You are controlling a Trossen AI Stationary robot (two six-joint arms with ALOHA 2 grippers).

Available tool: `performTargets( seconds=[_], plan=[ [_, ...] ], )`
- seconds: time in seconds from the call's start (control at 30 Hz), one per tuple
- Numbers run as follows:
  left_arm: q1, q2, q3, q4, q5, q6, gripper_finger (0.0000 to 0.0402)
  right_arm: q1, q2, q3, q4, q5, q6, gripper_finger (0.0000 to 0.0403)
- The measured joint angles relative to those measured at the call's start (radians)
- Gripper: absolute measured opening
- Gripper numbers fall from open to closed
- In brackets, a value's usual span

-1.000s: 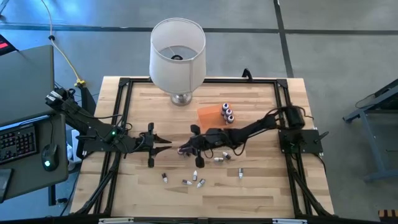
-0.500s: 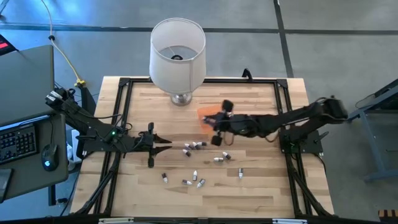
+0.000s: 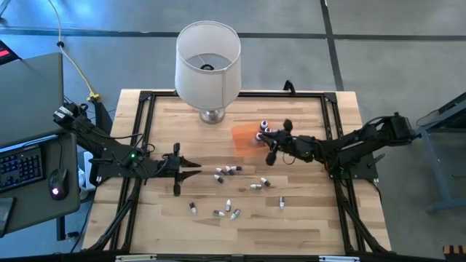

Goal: Pick & Place food coloring
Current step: Put the large pink food coloring bottle into the orange bin

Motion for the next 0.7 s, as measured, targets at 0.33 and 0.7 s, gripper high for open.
performTargets(
  seconds=[0.33,0.7],
  plan=[
    [0.0,0.0,0.0,0.0,0.0,0.0,0.0081,-0.001,0.003,-0.004,-0.095,0.067,0.041,0.0043],
    [0.0,0.0,0.0,0.0,0.0,0.0,0.0081,-0.001,0.004,-0.003,-0.211,0.09,0.12,0.0061]
  ],
)
